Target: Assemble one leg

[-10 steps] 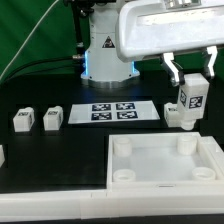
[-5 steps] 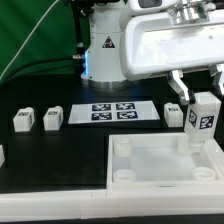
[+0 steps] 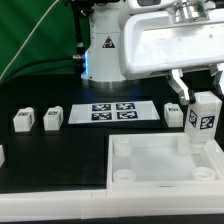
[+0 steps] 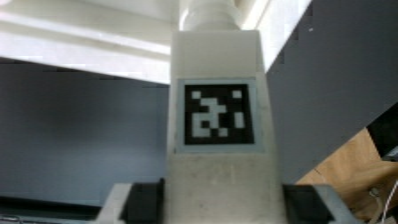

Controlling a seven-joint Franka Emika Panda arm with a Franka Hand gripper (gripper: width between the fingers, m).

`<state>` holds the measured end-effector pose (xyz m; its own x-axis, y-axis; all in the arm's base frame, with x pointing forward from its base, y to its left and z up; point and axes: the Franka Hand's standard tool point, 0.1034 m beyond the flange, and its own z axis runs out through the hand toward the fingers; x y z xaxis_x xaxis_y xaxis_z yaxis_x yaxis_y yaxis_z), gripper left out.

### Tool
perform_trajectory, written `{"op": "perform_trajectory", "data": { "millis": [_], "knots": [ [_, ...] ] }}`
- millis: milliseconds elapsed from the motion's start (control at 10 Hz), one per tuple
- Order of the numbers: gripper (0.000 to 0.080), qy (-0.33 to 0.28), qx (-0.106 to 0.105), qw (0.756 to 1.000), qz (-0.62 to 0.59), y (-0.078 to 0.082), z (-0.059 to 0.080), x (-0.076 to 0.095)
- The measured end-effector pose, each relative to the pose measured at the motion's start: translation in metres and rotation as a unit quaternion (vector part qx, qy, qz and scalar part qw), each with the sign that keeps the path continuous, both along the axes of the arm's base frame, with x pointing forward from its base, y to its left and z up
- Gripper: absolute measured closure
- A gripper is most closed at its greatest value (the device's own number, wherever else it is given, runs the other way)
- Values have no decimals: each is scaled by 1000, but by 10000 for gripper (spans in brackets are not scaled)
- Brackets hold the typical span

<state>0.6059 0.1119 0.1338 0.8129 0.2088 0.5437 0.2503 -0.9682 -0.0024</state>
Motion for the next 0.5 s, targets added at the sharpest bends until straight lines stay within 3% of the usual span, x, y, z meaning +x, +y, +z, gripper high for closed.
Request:
{"op": "perform_trajectory", "data": {
  "millis": [300,500],
  "knots": [
    [508,-6,3,1000,-3,-1,-2,19],
    [508,-2,3,1000,-5,-4,-11,18]
  ]
}}
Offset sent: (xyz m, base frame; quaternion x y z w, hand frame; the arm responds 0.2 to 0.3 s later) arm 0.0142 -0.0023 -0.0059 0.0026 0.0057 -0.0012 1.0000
